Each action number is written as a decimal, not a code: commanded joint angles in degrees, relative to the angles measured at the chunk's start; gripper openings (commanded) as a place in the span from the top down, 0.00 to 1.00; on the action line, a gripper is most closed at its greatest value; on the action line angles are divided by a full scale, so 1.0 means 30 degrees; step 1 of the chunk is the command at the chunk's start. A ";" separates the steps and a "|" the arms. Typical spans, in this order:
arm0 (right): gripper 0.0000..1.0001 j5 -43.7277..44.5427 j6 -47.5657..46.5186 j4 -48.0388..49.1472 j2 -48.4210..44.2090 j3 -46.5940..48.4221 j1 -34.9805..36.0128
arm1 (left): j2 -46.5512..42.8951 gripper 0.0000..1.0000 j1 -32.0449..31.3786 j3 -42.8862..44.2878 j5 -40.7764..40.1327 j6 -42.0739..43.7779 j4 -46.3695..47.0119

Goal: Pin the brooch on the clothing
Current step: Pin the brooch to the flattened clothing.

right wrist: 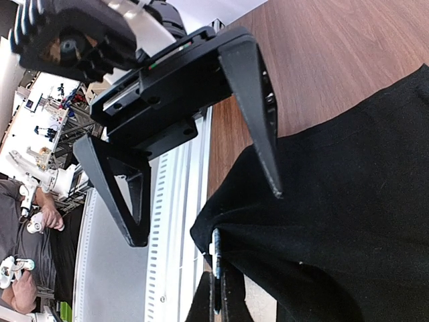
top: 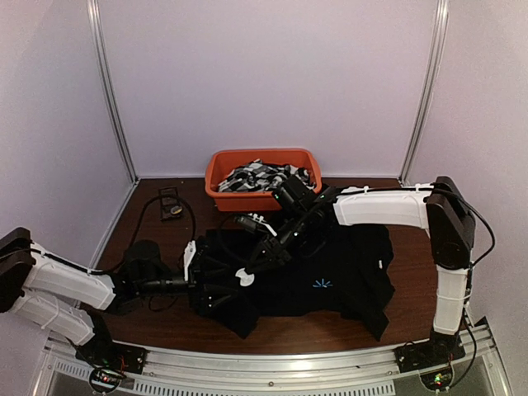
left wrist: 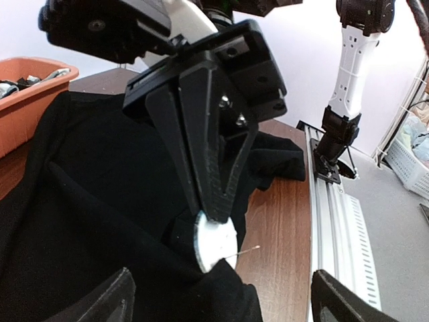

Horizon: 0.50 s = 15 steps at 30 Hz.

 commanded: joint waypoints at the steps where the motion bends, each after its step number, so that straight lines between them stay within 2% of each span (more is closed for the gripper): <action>1: 1.00 -0.0637 -0.0463 -0.0219 -0.0567 -0.0352 -0.0069 | 0.1598 0.08 0.0906 0.0082 0.1685 -0.0536 0.5374; 6: 1.00 -0.0692 -0.0521 -0.0388 -0.0726 -0.0362 -0.0053 | 0.3967 0.11 0.1454 -0.0347 0.3100 -0.2207 0.9737; 11: 1.00 -0.0841 -0.0521 -0.0422 -0.0610 -0.0213 -0.0056 | 0.6413 0.21 0.1824 0.0510 0.5450 -0.3689 1.2158; 15: 1.00 -0.1037 -0.0527 -0.0282 -0.0709 -0.0391 -0.0043 | 0.7671 0.24 0.2149 0.0677 0.6244 -0.4807 1.3925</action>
